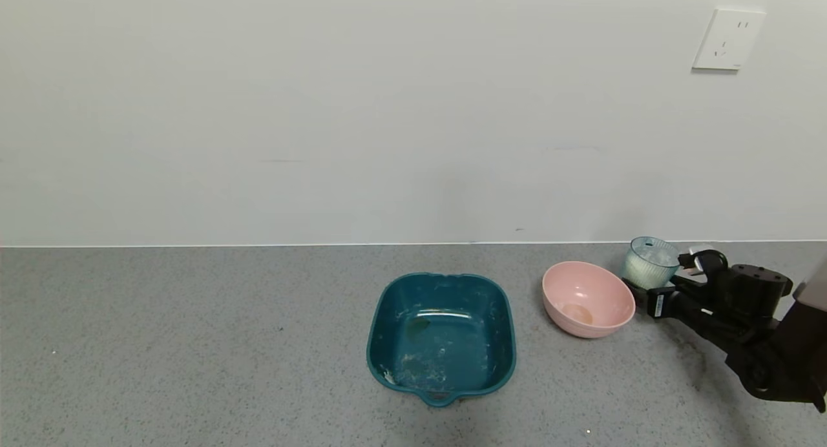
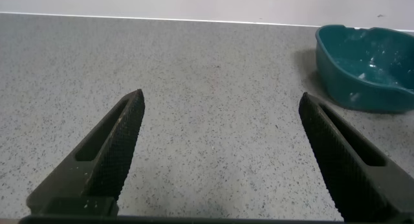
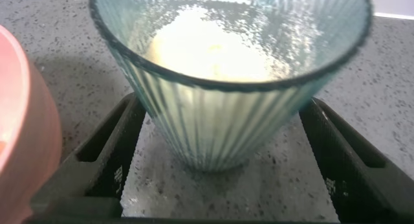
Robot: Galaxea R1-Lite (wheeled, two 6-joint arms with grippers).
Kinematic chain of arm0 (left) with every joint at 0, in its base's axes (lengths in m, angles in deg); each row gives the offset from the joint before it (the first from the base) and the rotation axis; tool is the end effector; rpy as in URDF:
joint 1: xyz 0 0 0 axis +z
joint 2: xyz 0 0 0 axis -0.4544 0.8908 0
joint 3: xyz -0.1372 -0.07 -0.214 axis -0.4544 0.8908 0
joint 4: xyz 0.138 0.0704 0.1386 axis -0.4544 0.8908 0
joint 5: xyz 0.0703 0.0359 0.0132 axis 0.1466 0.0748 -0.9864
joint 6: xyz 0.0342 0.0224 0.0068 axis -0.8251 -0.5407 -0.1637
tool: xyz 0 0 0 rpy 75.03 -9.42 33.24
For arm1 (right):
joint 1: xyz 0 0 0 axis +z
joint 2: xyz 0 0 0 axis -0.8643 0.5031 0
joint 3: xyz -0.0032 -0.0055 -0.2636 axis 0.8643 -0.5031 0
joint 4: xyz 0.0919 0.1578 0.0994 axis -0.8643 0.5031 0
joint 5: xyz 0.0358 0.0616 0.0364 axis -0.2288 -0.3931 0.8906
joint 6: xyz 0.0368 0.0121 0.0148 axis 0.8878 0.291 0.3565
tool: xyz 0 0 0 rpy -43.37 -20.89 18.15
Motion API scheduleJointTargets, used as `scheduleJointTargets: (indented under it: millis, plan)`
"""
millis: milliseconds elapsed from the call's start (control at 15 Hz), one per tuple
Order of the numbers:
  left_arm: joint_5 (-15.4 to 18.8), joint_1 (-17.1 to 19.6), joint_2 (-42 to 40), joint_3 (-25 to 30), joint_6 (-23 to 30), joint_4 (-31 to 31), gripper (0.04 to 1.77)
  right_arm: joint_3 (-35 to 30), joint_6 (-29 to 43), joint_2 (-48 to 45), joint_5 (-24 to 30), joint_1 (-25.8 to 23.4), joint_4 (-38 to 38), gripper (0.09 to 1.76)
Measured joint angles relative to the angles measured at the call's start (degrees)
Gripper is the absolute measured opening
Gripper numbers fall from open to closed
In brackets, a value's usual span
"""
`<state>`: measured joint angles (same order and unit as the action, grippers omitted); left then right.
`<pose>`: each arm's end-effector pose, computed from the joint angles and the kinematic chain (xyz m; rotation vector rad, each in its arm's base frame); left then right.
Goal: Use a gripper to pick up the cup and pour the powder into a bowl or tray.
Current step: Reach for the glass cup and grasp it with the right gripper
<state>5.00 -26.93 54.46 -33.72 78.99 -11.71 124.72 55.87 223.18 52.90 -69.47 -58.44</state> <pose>0.0518 0.0009 0.0767 -0.0514 -0.0083 0.0211 0.3700 -0.0525 -0.0343 -0.0410 0.2173 0.0939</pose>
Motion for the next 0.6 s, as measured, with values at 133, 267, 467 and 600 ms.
scheduleJointTargets:
  millis: [133,267,467,600]
  plan:
    - [0.00,-0.02,0.00,0.00,0.01,0.00,1.72,0.91,-0.05,0.44,-0.27,0.72,0.09,1.71]
    - [0.00,-0.02,0.00,0.00,0.01,-0.02,1.72,2.16,0.02,1.00,-0.44,0.99,0.17,1.71]
    - [0.02,-0.02,0.00,0.00,0.01,-0.02,1.72,4.01,0.00,2.02,-0.55,0.77,0.30,1.71]
    - [0.02,-0.02,0.00,0.00,0.01,-0.02,1.72,4.56,0.00,2.49,-0.55,0.66,0.30,1.71]
